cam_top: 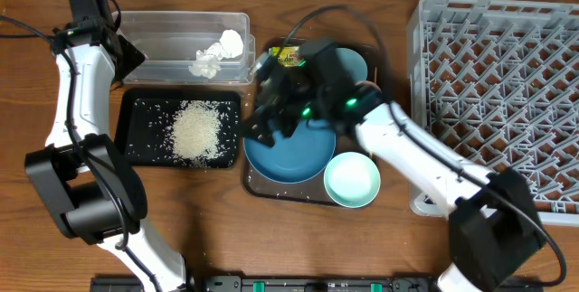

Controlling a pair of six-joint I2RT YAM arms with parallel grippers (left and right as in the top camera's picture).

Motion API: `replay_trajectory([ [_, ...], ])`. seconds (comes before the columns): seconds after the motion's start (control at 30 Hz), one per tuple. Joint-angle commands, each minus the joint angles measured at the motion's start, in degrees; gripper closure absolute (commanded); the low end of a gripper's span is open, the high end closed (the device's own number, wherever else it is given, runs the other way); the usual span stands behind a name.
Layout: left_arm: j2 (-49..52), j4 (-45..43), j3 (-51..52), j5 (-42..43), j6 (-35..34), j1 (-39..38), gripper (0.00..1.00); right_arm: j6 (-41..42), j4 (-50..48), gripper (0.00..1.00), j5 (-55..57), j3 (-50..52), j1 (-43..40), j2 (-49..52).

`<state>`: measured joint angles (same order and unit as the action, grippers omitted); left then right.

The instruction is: Sort waste into correct bins and load items into the dishwasher rack

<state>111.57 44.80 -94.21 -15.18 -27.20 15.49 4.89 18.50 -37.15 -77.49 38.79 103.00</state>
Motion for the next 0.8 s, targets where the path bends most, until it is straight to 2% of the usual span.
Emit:
replay_trajectory([
  [0.0, 0.5, 0.2, 0.0, -0.3, -0.6, 0.1, 0.05, -2.4, 7.7, 0.01, 34.4, -4.8, 5.9, -0.3],
  [0.07, 0.5, 0.2, 0.0, -0.3, -0.5, 0.1, 0.05, -2.4, 12.8, 0.01, 43.0, -6.6, 8.5, -0.2],
  [0.13, 0.5, 0.2, 0.0, -0.3, -0.5, 0.1, 0.05, -3.1, 15.7, 0.01, 44.9, -7.1, 10.3, -0.1],
  [0.27, 0.5, 0.2, 0.0, -0.3, -0.6, 0.1, 0.05, -4.3, 20.0, 0.01, 39.4, -7.1, 11.4, 0.5],
  [0.43, 0.5, 0.2, 0.0, -0.3, -0.5, 0.1, 0.05, -4.3, 22.9, 0.12, 32.0, -7.1, 11.7, 3.9],
  [0.53, 0.5, 0.2, 0.0, -0.3, -0.6, 0.1, 0.05, -4.3, 22.9, 0.15, 27.4, -7.1, 13.1, 6.5],
  [0.77, 0.5, 0.2, 0.0, -0.3, -0.5, 0.1, 0.04, -6.5, 24.0, 0.21, 26.7, -7.1, 16.4, 12.6],
])
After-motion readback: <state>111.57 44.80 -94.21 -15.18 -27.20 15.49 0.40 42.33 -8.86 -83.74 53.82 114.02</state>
